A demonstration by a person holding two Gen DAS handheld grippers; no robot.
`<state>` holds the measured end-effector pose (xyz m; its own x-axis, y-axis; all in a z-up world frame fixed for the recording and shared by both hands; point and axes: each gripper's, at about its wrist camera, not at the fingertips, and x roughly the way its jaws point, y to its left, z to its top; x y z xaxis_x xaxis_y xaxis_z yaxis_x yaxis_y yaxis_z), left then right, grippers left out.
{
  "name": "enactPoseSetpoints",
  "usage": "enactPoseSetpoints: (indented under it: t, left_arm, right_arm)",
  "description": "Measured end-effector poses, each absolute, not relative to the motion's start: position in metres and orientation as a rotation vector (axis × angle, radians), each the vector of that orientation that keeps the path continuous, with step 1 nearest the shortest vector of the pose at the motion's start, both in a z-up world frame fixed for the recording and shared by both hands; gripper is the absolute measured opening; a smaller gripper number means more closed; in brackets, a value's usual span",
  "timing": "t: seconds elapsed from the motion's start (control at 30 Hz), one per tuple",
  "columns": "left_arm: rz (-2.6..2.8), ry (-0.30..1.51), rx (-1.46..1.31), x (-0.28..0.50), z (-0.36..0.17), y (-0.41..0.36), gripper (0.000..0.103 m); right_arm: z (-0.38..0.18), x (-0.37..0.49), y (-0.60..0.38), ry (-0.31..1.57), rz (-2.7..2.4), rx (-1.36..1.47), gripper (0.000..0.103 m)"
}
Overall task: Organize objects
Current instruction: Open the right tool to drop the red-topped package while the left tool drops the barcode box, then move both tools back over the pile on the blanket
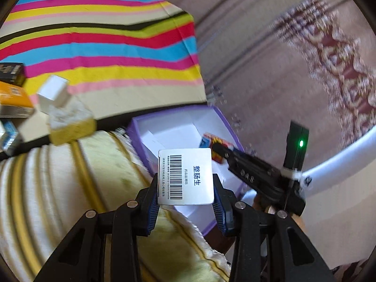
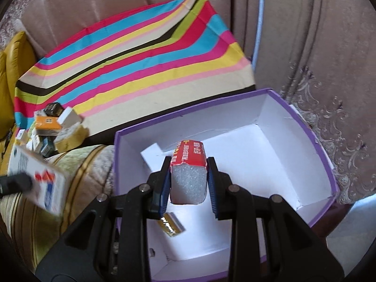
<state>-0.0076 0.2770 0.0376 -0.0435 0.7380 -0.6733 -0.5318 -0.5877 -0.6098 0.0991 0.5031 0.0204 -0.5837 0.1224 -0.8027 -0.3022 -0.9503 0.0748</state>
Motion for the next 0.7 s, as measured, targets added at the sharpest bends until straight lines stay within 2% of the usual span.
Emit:
enactPoseSetpoints:
  t: [0.2,0.23,0.4,0.5,0.7]
  left_arm:
    - [1.718,-0.170,-1.353,0.003,0.022,0.306,0.041]
    - [1.712,-0.169,-1.360,0.003,0.021,0.309,0.044]
    - [1.717,-0.177,-1.369,0.002,0.017,0.310,0.055]
    - [1.745,-0.182,-1.358,-0.002,0.019,0.302,0.057]
    - [1.821,-0.190,-1.345,-0.011,0.024,0.286,0.060]
  right_arm:
    - [0.020,0.105,0.515,0.312,2.542,-1.267,0.034]
    - [0.020,0.106,0.517,0.317,2.534,-1.264,0.036]
    - [0.022,0.111,0.521,0.346,2.526,-1.234,0.064]
    - [0.024,0.111,0.521,0.332,2.523,-1.219,0.071]
    - [0.024,0.110,0.517,0.353,2.554,-1.232,0.072]
